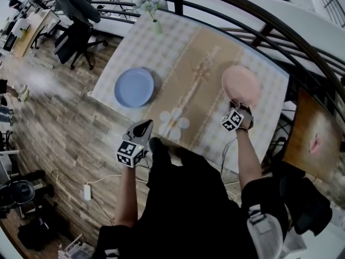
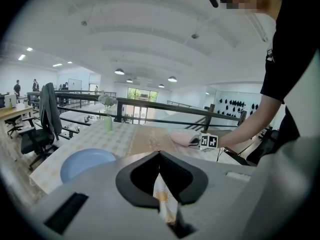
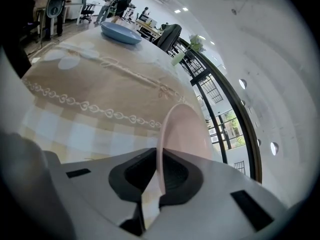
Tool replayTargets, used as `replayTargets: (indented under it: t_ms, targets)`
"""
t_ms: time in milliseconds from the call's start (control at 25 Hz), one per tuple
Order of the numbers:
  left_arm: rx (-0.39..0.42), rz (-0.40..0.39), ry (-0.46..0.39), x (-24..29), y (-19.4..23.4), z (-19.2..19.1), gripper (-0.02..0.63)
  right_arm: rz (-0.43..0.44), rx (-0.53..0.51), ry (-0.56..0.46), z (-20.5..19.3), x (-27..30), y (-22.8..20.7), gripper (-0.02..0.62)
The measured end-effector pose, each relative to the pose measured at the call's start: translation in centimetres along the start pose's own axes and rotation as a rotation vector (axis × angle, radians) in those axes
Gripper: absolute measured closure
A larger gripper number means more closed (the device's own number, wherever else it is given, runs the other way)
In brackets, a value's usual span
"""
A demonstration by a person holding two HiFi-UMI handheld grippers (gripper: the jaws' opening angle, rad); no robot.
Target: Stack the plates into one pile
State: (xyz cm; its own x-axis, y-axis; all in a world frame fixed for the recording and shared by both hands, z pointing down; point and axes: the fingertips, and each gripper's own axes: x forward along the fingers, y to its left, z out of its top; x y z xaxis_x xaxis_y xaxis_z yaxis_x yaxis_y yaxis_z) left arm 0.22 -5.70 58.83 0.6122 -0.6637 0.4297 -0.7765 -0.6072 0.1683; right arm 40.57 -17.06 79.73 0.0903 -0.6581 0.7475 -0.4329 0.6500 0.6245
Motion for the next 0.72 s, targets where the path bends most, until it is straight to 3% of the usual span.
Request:
replayTargets:
  t_ms: [720]
  targets:
    - [-0.063, 0.117, -0.042, -7.1, 6.5, -1.7, 0.606, 0.028, -0.093, -0.126, 12.6, -3.1, 3.0, 0.575]
